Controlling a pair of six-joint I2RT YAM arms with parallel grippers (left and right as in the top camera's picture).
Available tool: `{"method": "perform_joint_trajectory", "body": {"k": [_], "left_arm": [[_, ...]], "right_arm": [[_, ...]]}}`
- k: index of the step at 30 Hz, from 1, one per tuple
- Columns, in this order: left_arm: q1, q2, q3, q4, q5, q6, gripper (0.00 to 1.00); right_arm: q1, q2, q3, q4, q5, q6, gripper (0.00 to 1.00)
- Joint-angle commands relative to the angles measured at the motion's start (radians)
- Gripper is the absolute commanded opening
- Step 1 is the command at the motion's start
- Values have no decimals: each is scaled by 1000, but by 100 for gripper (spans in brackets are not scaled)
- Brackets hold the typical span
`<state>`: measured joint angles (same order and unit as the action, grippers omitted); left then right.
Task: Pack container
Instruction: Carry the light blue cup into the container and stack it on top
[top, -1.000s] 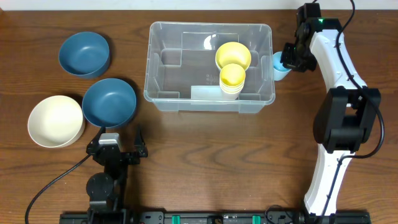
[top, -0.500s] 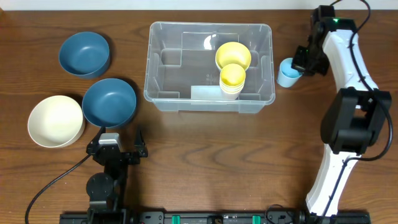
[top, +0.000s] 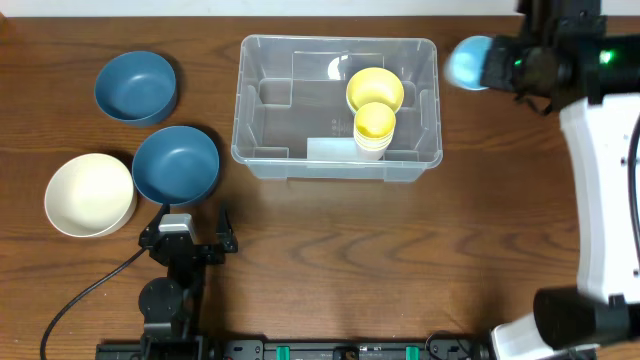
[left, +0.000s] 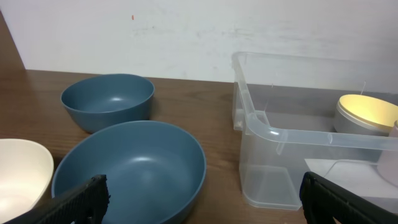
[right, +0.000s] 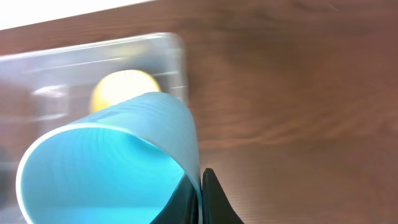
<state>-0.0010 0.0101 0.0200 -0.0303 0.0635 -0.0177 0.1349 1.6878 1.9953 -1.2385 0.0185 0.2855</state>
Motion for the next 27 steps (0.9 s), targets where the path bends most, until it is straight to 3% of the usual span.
{"method": "perform_joint_trajectory", "body": {"k": [1, 9, 23, 25, 27], "left_arm": [[3, -6, -16, -36, 4, 14, 98], [3, -6, -16, -36, 4, 14, 98], [3, -6, -16, -36, 4, 14, 98], [3, -6, -16, -36, 4, 14, 98], [3, -6, -16, -36, 4, 14, 98]], "right_arm": [[82, 25, -6, -9, 0, -17, 2], [212, 108, -6, -14, 0, -5, 2], [251, 217, -8, -52, -4, 9, 4], [251, 223, -8, -48, -4, 9, 13], [251, 230, -8, -44, -4, 8, 40]]}}
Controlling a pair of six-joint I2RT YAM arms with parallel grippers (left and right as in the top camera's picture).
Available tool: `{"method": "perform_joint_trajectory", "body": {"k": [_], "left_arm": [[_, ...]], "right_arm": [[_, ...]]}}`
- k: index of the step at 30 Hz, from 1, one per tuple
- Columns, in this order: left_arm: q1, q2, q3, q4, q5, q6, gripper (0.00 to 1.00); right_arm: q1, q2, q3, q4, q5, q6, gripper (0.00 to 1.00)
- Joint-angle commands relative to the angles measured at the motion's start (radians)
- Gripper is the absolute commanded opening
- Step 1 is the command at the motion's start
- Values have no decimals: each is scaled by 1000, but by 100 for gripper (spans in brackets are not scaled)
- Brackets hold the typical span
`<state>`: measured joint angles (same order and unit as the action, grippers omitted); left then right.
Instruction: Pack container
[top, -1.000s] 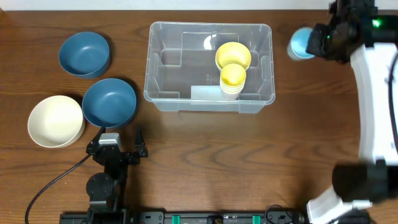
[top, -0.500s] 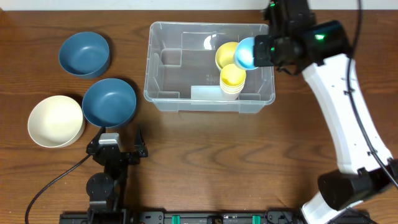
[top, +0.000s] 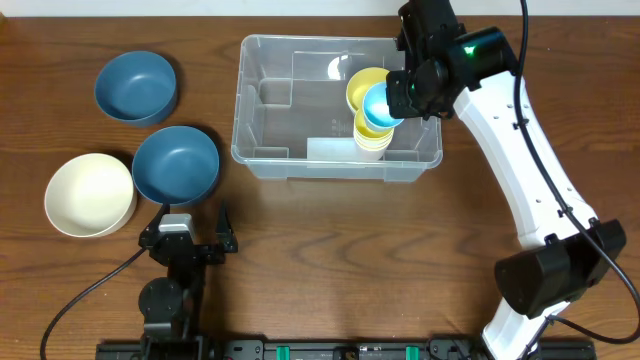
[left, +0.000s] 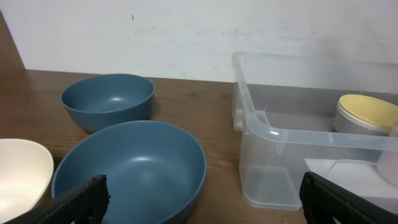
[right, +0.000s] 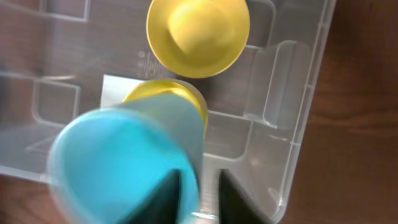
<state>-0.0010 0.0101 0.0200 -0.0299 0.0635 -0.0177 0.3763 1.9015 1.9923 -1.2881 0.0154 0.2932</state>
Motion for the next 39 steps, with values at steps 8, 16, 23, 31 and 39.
{"method": "perform_joint_trajectory", "body": {"k": [8, 16, 23, 31, 39], "left_arm": [[3, -6, -16, -37, 4, 14, 98], [3, -6, -16, -37, 4, 14, 98], [3, -6, -16, -37, 4, 14, 98], [3, -6, -16, -37, -1, 14, 98], [3, -6, -15, -5, 13, -6, 98]], "right_arm": [[10, 25, -4, 26, -14, -11, 61], [-107, 15, 83, -2, -15, 44, 70], [-343, 16, 101, -2, -16, 96, 99], [-534, 16, 100, -6, -12, 95, 99], [-620, 16, 100, -11, -12, 95, 99]]}}
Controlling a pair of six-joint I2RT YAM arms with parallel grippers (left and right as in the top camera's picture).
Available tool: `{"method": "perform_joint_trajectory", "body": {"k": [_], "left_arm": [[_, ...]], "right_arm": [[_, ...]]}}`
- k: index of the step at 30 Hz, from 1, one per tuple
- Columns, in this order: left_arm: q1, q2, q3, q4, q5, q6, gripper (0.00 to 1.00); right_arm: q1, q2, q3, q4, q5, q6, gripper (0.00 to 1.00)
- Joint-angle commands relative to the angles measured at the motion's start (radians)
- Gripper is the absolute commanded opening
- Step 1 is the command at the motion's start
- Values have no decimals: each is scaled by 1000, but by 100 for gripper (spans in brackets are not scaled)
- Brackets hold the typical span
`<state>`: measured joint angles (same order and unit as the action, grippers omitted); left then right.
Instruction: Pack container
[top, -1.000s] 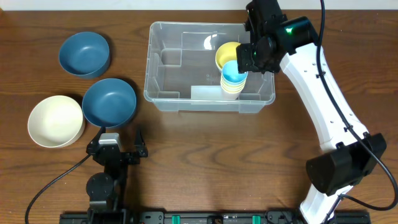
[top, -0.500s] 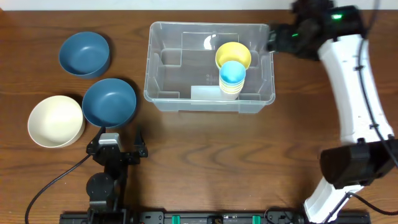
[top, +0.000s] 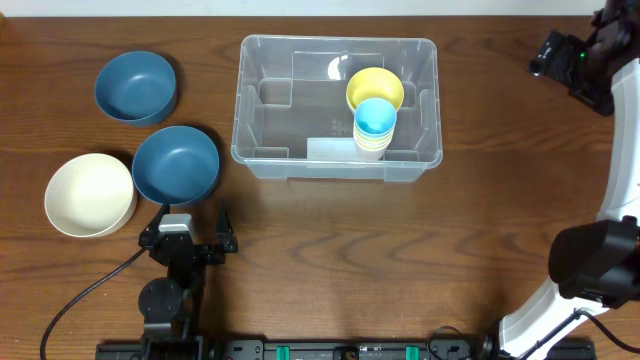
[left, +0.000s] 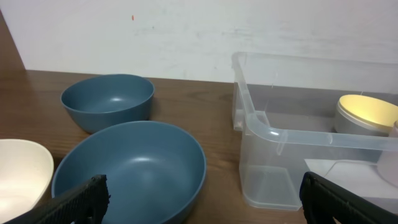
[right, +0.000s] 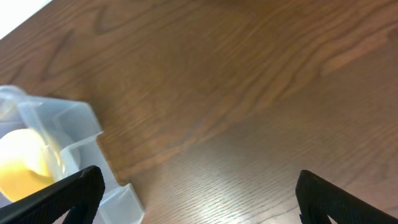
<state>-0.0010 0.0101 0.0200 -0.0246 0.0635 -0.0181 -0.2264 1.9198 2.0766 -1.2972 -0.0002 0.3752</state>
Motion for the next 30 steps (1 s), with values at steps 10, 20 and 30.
{"method": "perform_joint_trajectory", "body": {"k": [10, 20, 30], "left_arm": [[3, 52, 187, -102, 180, -126, 98], [3, 538, 823, -526, -86, -126, 98], [3, 1024, 1233, -790, 30, -126, 98]], "right_arm": [[-21, -3, 16, -2, 3, 13, 99], [-21, -3, 16, -2, 3, 13, 99], [-21, -3, 16, -2, 3, 13, 99]]}}
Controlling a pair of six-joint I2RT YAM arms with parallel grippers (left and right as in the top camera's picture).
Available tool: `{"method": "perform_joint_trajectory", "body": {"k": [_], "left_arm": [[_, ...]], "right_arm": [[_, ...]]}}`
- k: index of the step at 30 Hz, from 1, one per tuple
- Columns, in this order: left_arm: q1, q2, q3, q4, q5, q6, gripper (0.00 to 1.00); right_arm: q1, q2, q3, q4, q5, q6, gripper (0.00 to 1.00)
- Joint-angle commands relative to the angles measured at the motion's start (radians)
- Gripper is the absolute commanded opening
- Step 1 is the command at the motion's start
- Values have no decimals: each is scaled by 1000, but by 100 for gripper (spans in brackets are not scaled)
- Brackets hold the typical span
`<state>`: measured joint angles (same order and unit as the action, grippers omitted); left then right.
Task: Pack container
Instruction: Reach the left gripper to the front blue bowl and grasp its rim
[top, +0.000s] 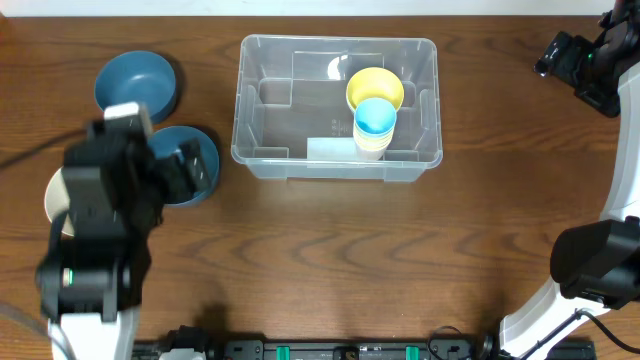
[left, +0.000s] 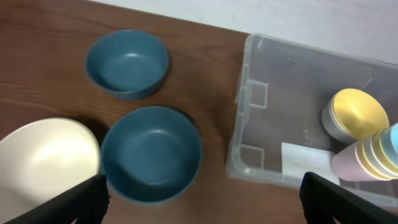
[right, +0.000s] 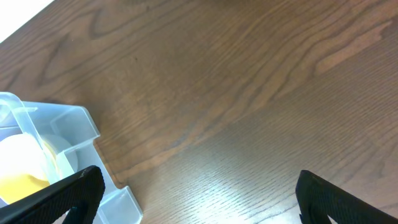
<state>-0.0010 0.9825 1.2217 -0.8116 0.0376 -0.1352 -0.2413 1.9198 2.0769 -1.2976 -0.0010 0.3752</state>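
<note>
A clear plastic container (top: 240, 110) stands at the back middle of the table. Inside it are a yellow bowl (top: 375, 88) and a light-blue cup (top: 375, 116) nested on a stack of yellow cups (left: 367, 158). Left of the container lie two blue bowls (left: 127, 62) (left: 151, 152) and a cream bowl (left: 46, 158). My left gripper (left: 208, 202) hangs open high above the nearer blue bowl, holding nothing. Over bare table to the right of the container, my right gripper (right: 199, 199) is open and empty.
The left arm (top: 105, 230) covers part of the cream bowl and the nearer blue bowl in the overhead view. The right arm (top: 590, 65) reaches in at the far right edge. The container's corner (right: 59, 124) shows in the right wrist view.
My left arm has risen from its low rest at the front edge and now looks down on the bowls from above. The right arm has hardly moved.
My right gripper first held the light-blue cup to the right of the container, then over the yellow cup stack inside. By the last moment the cup sat on the stack and the right gripper was open at the far right. Now the left arm is up.
</note>
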Motion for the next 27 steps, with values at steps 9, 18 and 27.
{"method": "perform_joint_trajectory", "body": {"k": [9, 18, 27], "left_arm": [[123, 277, 34, -22, 49, -154, 98], [145, 398, 33, -41, 116, 77, 100], [146, 480, 32, -151, 116, 86, 100]], "right_arm": [[-6, -3, 16, -2, 4, 13, 99], [-6, -3, 16, -1, 4, 13, 99], [-6, -3, 16, -1, 4, 13, 99]]}}
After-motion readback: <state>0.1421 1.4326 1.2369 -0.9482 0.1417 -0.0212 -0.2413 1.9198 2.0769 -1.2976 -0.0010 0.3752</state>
